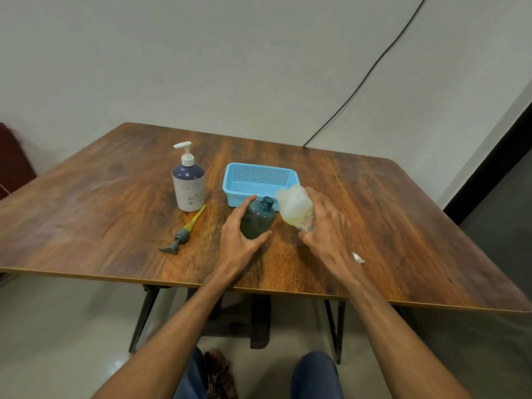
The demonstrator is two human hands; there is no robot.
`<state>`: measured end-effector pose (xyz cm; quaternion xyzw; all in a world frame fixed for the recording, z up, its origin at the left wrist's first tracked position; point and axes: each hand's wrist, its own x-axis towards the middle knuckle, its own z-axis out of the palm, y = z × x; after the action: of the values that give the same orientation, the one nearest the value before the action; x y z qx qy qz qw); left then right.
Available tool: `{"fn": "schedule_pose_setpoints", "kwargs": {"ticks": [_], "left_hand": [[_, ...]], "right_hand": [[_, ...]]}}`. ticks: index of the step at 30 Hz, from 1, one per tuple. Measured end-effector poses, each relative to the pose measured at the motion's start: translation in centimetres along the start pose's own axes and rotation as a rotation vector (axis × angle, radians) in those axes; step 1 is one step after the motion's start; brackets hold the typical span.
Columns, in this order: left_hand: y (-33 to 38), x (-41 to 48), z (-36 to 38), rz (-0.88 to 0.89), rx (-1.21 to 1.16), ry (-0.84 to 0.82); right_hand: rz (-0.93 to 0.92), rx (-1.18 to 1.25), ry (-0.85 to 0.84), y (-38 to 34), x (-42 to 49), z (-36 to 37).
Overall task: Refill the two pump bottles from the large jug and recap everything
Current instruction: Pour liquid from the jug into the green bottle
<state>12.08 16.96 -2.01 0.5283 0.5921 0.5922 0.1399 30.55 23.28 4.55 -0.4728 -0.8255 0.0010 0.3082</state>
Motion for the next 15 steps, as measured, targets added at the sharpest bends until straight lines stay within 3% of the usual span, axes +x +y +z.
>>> {"fn": "schedule_pose_setpoints", "kwargs": {"ticks": [15], "left_hand": [[-0.2,0.0,0.0,-0.020,0.016,-0.041]], "right_hand": [[-0.065,-0.224,-0.071,-0.3,0.8,-1.4]]}}
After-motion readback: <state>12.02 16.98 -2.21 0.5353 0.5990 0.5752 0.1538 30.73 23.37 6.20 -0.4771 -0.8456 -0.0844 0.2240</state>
